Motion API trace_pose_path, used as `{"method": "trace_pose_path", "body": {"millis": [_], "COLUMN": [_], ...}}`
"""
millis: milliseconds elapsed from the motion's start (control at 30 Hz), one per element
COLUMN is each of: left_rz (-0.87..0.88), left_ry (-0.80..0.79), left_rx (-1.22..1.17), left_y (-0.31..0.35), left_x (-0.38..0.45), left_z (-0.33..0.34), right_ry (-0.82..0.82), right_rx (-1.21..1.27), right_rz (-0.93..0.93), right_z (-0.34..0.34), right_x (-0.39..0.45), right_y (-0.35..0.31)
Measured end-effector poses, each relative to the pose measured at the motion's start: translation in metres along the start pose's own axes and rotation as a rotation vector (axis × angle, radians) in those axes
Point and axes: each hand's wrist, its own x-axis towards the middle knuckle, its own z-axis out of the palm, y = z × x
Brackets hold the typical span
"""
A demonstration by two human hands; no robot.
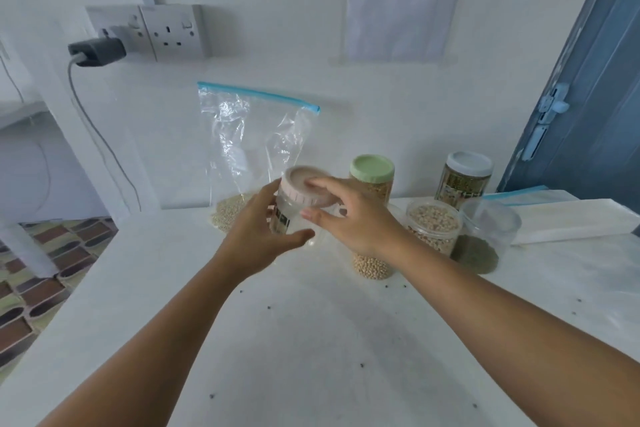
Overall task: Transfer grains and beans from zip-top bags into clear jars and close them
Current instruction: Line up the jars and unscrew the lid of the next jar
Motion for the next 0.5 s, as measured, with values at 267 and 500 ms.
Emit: {"method": "trace_pose_path", "body": {"millis": [267,500], "left_rz": [0.038,0.044], "left_ry": [-0.081,-0.143], "left_rx": [0.129,0.182], "left_y": [-0.024,-0.02], "left_x": [-0.027,-0.019], "left_z": [0.008,0.023], "right_ry": [-0.176,-0.177], "right_rx": [-0.072,0.0], "right_rz": [0.165,0.279], "right_z": [0.009,0.004], "right_x": [-0.008,-0.014], "right_y": [0.0,0.015]}}
